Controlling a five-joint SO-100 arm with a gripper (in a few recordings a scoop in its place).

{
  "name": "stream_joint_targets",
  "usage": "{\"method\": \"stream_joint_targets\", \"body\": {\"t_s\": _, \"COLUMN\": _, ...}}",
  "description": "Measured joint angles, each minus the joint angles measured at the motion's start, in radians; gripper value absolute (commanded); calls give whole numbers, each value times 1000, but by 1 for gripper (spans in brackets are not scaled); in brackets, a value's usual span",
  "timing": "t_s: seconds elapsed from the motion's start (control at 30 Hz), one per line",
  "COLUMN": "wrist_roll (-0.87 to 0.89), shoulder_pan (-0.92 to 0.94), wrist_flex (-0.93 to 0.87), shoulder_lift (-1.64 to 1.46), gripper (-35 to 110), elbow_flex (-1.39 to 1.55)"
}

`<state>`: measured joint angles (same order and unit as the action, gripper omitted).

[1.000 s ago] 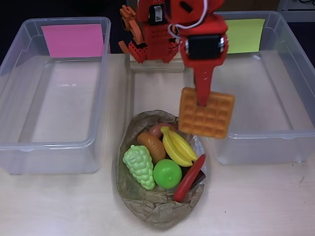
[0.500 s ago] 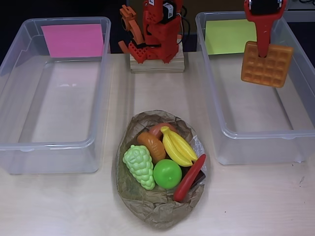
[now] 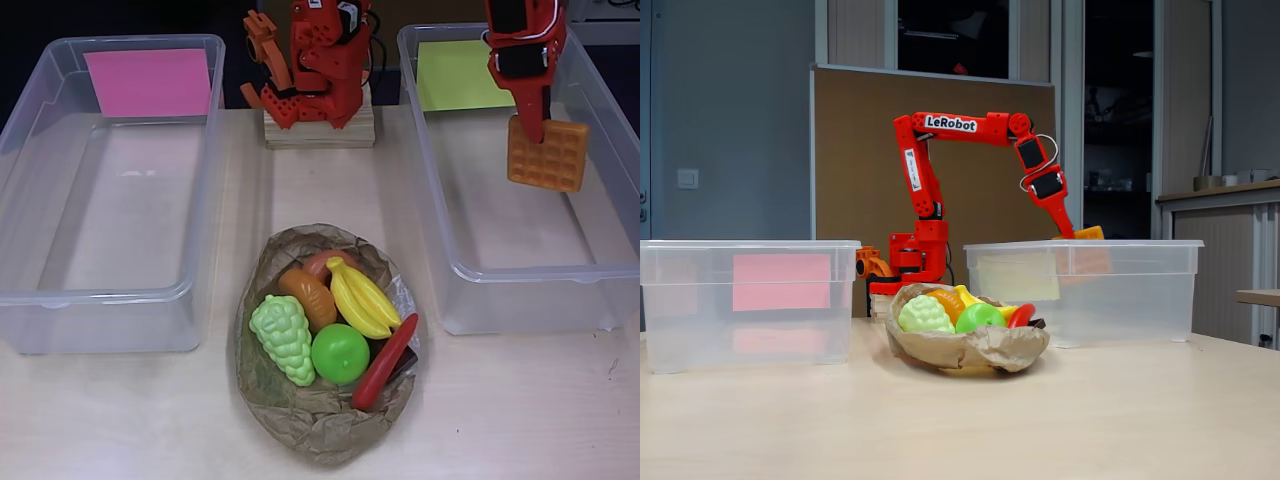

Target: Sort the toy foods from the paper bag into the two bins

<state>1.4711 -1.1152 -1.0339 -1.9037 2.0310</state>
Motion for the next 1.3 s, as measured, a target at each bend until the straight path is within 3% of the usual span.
{"method": "stream_joint_targets", "body": {"t_s": 0.17, "wrist_roll": 64, "shoulder_pan": -35, "wrist_flex": 98, "shoulder_lift": -29, "gripper": 24, "elbow_flex": 107}}
{"method": "stream_joint_targets", "body": {"t_s": 0.37, "wrist_roll": 169, "shoulder_pan": -77, "wrist_flex": 143, "shoulder_lift": -37, "gripper": 24, "elbow_flex": 167}}
{"method": "stream_joint_targets", "body": {"t_s": 0.57, "wrist_roll": 130, "shoulder_pan": -72, "wrist_flex": 84, "shoulder_lift": -40, "gripper": 24, "elbow_flex": 129}}
{"method": "stream_joint_targets", "body": {"t_s": 0.87, "wrist_roll": -512, "shoulder_pan": 176, "wrist_flex": -311, "shoulder_lift": 37, "gripper": 23, "elbow_flex": -407}}
{"method": "stream_joint_targets", "body": {"t_s": 1.03, "wrist_roll": -902, "shoulder_pan": 405, "wrist_flex": -357, "shoulder_lift": 32, "gripper": 24, "elbow_flex": -522}}
{"method": "stream_joint_targets", "body": {"t_s": 1.3, "wrist_roll": -1132, "shoulder_pan": 798, "wrist_flex": -370, "shoulder_lift": 18, "gripper": 34, "elbow_flex": -370}}
